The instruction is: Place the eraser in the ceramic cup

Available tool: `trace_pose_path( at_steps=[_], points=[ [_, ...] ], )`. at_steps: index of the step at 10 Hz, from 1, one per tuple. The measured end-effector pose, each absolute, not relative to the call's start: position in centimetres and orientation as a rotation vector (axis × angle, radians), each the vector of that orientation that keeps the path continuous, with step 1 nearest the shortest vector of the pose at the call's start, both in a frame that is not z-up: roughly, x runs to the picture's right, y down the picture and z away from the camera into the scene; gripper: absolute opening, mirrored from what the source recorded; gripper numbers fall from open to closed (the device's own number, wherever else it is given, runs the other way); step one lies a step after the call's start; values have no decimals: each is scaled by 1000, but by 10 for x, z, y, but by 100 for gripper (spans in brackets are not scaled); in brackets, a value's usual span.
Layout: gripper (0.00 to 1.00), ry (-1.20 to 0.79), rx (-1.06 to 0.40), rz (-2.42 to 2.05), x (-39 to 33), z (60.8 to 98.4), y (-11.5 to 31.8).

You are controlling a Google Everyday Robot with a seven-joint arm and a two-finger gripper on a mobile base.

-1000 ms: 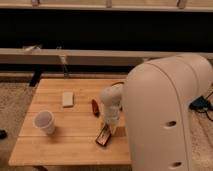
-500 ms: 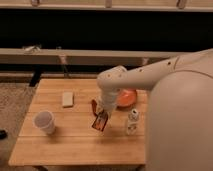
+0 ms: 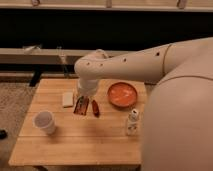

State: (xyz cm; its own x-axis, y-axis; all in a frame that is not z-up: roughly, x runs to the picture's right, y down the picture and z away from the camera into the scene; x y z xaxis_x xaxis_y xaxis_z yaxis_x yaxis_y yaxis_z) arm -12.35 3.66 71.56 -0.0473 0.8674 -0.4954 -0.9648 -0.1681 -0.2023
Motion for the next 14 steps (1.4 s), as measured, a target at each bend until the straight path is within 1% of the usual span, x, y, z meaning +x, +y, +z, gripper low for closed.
trace_pose_path(
  at_steps=[3, 5, 8, 10, 12, 14],
  points=[
    [0, -13, -624, 1497, -194, 697, 16],
    [0, -151, -640, 1392, -233, 670, 15],
    [0, -276, -628, 1266, -283, 645, 26],
    [0, -288, -616, 1251, -298, 645, 31],
    [0, -282, -605, 1242, -317, 661, 43],
    [0, -274, -582, 1243, -322, 669, 44]
  ],
)
